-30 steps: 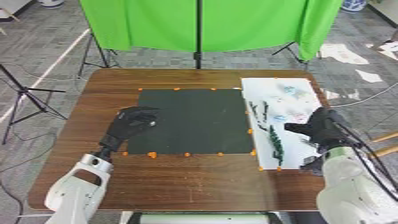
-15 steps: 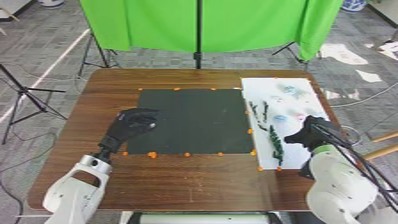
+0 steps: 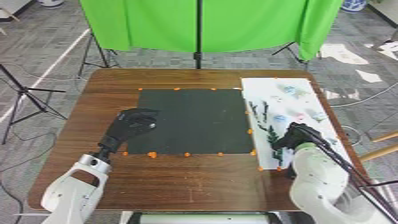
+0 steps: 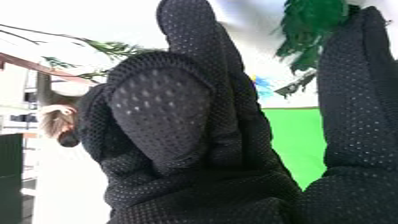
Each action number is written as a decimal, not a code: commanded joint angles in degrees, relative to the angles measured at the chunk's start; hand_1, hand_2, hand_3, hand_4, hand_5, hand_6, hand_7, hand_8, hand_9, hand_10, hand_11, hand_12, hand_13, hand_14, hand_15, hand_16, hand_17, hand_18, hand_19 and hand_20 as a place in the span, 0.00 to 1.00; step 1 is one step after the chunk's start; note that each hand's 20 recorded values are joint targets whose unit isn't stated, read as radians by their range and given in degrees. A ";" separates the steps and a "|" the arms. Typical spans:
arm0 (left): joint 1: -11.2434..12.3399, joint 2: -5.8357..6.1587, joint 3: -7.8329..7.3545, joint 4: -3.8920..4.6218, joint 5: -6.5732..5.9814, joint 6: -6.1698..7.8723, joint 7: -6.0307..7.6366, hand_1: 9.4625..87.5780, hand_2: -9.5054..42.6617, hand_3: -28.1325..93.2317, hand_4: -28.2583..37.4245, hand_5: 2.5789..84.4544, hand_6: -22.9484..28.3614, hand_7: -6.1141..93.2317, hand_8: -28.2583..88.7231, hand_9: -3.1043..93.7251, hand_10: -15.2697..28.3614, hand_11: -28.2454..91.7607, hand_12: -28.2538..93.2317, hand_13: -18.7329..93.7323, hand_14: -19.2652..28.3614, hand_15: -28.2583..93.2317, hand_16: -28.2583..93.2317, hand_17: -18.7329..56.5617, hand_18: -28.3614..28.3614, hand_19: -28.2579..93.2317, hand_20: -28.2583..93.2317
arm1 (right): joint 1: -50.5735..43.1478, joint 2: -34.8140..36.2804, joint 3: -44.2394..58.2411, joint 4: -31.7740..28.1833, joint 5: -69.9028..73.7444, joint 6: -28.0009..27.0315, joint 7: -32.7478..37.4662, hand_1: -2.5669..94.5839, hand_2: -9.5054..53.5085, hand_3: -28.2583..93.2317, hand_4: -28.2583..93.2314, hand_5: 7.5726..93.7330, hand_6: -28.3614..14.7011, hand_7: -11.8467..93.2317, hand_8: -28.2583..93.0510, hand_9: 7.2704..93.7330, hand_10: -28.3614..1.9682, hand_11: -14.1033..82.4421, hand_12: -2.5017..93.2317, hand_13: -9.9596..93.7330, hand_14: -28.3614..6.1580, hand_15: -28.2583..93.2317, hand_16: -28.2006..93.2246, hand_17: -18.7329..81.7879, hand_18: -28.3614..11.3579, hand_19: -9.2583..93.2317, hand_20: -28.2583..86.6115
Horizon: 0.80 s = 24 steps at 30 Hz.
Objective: Arrange flowers
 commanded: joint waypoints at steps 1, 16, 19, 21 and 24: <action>0.85 0.24 0.04 -0.22 -0.60 0.41 -0.84 0.37 0.14 0.70 0.23 0.60 0.55 0.23 0.19 0.58 0.67 0.44 0.35 0.55 0.81 0.47 0.22 0.38 0.77 0.42 0.42 | -0.57 -1.61 -0.53 0.21 1.48 -1.50 1.21 0.41 0.00 0.66 0.10 0.79 0.49 0.27 0.20 0.96 0.42 0.36 0.28 1.00 0.79 0.69 0.42 0.83 0.40 1.00 0.65; 0.96 0.85 0.18 -0.56 -1.15 0.81 -1.61 0.37 0.14 0.70 0.23 0.60 0.55 0.23 0.19 0.58 0.67 0.45 0.35 0.55 0.81 0.47 0.22 0.37 0.77 0.42 0.42 | 1.15 -3.99 -5.02 0.93 2.97 -2.69 1.44 0.47 0.00 0.67 0.14 0.80 0.50 0.29 0.21 0.97 0.44 0.39 0.29 1.00 0.79 0.69 0.41 0.84 0.44 0.99 0.62; 1.06 0.65 0.15 -0.62 -0.80 0.64 -1.51 0.37 0.14 0.70 0.23 0.60 0.55 0.23 0.19 0.58 0.67 0.45 0.35 0.55 0.81 0.47 0.22 0.37 0.77 0.42 0.42 | 0.42 -3.96 -5.28 1.28 0.98 -1.33 0.48 0.57 0.00 0.59 0.20 0.79 0.51 0.28 0.38 0.97 0.46 0.41 0.30 1.00 0.81 0.69 0.40 0.85 0.47 0.98 0.62; 0.95 0.57 0.15 -0.54 -0.80 0.56 -1.58 0.37 0.14 0.70 0.23 0.60 0.55 0.23 0.19 0.58 0.67 0.45 0.35 0.55 0.81 0.48 0.22 0.37 0.78 0.42 0.42 | -0.04 -3.75 -5.38 1.60 -0.70 -0.40 -0.09 0.84 0.00 0.11 0.54 0.78 0.54 0.30 0.46 0.97 0.50 0.42 0.35 1.00 0.83 0.70 0.39 0.86 0.49 0.97 0.63; 1.11 0.58 -0.03 -0.63 -0.90 0.60 -1.64 0.37 0.14 0.71 0.23 0.60 0.55 0.22 0.19 0.58 0.67 0.45 0.35 0.55 0.81 0.47 0.22 0.37 0.78 0.42 0.41 | -0.84 -3.46 -5.17 1.63 -2.01 1.17 -0.54 0.92 0.00 0.03 0.66 0.74 0.58 0.38 0.48 0.98 0.58 0.40 0.46 1.00 0.85 0.71 0.39 0.88 0.52 0.95 0.64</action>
